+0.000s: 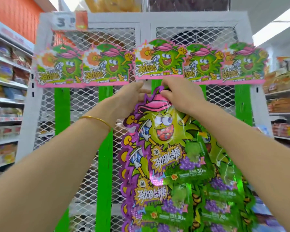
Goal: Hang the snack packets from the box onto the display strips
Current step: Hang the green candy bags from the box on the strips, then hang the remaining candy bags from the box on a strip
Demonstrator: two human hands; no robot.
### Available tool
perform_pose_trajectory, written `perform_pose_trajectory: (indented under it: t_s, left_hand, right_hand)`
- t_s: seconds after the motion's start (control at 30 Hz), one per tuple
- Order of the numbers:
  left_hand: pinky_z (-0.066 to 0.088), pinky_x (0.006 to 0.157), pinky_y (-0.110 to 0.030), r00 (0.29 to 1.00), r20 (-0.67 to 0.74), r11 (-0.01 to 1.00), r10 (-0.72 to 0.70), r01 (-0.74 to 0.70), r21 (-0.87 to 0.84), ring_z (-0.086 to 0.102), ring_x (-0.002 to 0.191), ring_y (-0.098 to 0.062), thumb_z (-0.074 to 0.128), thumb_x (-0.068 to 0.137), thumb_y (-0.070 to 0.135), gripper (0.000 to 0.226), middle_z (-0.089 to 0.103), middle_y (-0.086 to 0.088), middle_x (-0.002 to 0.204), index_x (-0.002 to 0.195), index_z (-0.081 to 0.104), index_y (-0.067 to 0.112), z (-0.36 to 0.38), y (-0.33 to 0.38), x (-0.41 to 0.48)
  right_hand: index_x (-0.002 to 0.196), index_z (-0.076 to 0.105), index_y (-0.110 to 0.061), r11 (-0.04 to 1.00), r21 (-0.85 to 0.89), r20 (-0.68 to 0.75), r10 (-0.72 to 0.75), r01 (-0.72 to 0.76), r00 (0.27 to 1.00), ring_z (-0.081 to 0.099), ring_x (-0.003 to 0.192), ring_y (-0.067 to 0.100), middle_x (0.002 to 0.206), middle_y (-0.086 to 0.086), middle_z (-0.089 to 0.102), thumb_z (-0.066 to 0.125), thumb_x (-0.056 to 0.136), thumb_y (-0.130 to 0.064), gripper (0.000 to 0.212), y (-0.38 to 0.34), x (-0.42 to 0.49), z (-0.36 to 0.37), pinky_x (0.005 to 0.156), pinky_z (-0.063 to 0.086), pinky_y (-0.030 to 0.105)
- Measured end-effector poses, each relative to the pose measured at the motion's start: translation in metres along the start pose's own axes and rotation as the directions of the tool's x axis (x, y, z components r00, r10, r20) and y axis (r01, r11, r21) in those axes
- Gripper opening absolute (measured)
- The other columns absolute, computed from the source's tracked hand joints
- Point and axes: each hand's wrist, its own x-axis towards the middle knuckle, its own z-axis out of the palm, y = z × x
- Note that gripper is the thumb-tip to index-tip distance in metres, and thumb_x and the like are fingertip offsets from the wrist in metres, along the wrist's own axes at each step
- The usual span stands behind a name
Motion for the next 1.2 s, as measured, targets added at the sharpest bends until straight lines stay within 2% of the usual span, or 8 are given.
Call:
perform_pose_trajectory:
  t_s: [0.13,0.43,0.57,0.73,0.87,0.97,1.07,1.2]
  left_hand:
    - [0.015,0.115,-0.053,1.000,-0.013,0.999,-0.017,0.016,-0.035,0.036,0.135,-0.032,0.027,0.098,0.044,0.046,0.047,-0.019,0.139,0.089,0.061,0.015,0.000,0.001,-0.001]
    - [0.025,0.109,-0.046,0.997,-0.067,0.996,-0.042,0.036,-0.087,0.050,0.115,-0.025,0.028,0.099,0.038,0.043,0.060,-0.013,0.123,0.100,0.062,0.011,0.006,-0.001,-0.004]
    - [0.029,0.086,-0.033,0.998,-0.051,0.994,-0.028,0.023,-0.106,0.054,0.082,-0.016,0.027,0.100,0.035,0.042,0.063,-0.004,0.090,0.109,0.058,0.008,0.010,-0.001,-0.007]
    - [0.039,0.055,-0.018,0.990,-0.115,0.992,0.080,-0.090,-0.087,0.045,0.061,-0.013,0.037,0.098,0.024,0.025,0.063,0.001,0.063,0.083,0.054,0.014,0.017,-0.004,-0.020]
    - [0.045,0.082,-0.023,0.916,-0.214,0.922,0.339,-0.277,0.272,0.057,0.093,-0.016,0.051,0.091,0.017,0.021,0.061,-0.003,0.104,0.111,0.049,0.013,0.017,-0.022,-0.037]
    - [0.045,0.086,-0.022,0.872,-0.281,0.910,0.401,-0.342,0.236,0.055,0.102,-0.014,0.054,0.086,0.007,0.031,0.059,-0.002,0.110,0.116,0.048,0.013,0.017,-0.048,-0.074]
    - [0.043,0.082,-0.015,0.897,-0.275,0.937,0.345,-0.313,0.156,0.054,0.094,-0.010,0.054,0.079,0.009,0.033,0.059,0.000,0.106,0.110,0.049,0.017,0.028,-0.094,-0.138]
    - [0.042,0.085,-0.016,0.975,-0.207,0.986,0.083,-0.049,0.161,0.054,0.094,-0.010,0.055,0.076,0.014,0.034,0.058,-0.005,0.108,0.109,0.050,0.014,0.045,-0.188,-0.238]
  right_hand:
    - [0.109,0.051,-0.013,1.000,-0.022,0.014,0.012,-0.011,1.000,0.057,0.103,0.032,0.111,0.008,0.062,0.047,0.095,-0.031,0.023,-0.003,0.003,-0.001,0.072,0.040,0.036]
    - [0.109,0.050,-0.010,0.996,0.049,0.126,0.070,-0.076,0.990,0.055,0.096,0.030,0.107,0.010,0.061,0.052,0.093,-0.028,0.024,-0.002,-0.004,0.000,0.079,0.046,0.039]
    - [0.108,0.052,-0.009,0.996,0.048,0.164,0.062,-0.071,0.985,0.055,0.100,0.030,0.110,0.011,0.060,0.052,0.092,-0.026,0.023,-0.001,-0.009,0.001,0.080,0.046,0.040]
    - [0.108,0.050,-0.009,0.994,0.048,0.156,0.091,-0.100,0.984,0.057,0.097,0.032,0.107,0.012,0.062,0.052,0.092,-0.031,0.027,0.000,-0.024,0.013,0.073,0.043,0.038]
    - [0.112,0.045,-0.010,0.991,-0.059,0.016,0.122,-0.121,0.992,0.057,0.098,0.032,0.109,0.010,0.057,0.057,0.089,-0.039,0.038,-0.004,-0.041,0.016,0.072,0.044,0.038]
    - [0.114,0.048,-0.009,0.986,-0.136,-0.155,0.078,-0.100,0.985,0.052,0.101,0.034,0.112,0.013,0.053,0.059,0.089,-0.032,0.036,-0.012,-0.066,0.013,0.078,0.043,0.043]
    - [0.107,0.054,-0.008,0.989,-0.066,-0.337,0.103,-0.133,0.936,0.052,0.098,0.035,0.106,0.016,0.056,0.053,0.083,-0.015,0.025,-0.036,-0.114,0.005,0.080,0.040,0.044]
    - [0.109,0.056,-0.004,0.980,0.192,-0.147,0.087,-0.058,0.985,0.051,0.103,0.034,0.109,0.018,0.056,0.047,0.081,-0.014,0.031,-0.089,-0.222,0.014,0.086,0.032,0.036]
